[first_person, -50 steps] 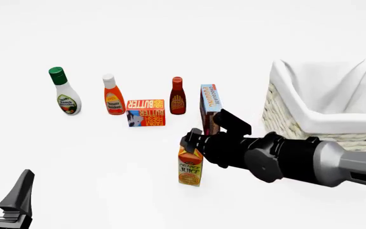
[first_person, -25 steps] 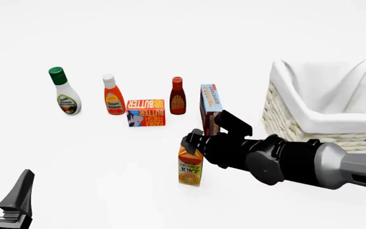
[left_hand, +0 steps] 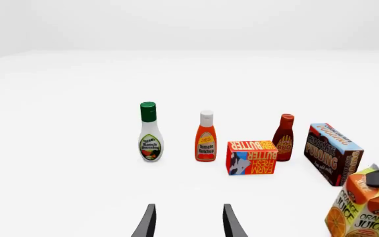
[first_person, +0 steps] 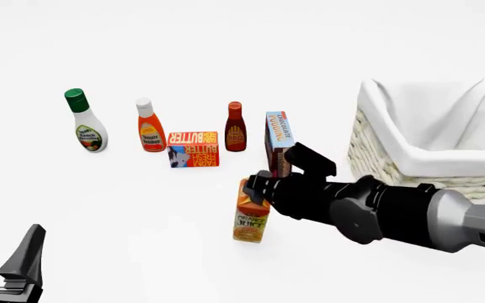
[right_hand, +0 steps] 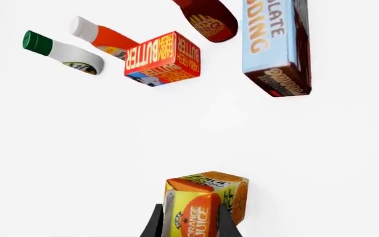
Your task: Pick the orange juice and place it in the basket.
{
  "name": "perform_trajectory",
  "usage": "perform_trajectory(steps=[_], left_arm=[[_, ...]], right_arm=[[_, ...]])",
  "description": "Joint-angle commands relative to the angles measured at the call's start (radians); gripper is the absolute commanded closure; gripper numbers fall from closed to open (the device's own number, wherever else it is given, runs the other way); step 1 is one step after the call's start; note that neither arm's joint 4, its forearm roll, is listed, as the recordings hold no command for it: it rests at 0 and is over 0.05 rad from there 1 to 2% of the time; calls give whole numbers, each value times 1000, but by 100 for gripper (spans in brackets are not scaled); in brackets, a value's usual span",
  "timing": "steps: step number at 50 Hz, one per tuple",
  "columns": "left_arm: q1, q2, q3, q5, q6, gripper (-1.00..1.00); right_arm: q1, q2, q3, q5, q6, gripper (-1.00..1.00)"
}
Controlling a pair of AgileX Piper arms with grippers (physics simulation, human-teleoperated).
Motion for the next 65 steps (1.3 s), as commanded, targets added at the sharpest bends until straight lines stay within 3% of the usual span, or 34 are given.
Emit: perform_trajectory(steps=[1,30,65], left_arm=[[0,0,0,0,0,-100],[0,0,0,0,0,-100],[0,0,0,0,0,-100]], right_arm=[[-2,-51,-23,13,-11,100],[2,-239,-24,55,-72,100],[-24,-567,22,86,-139,100]])
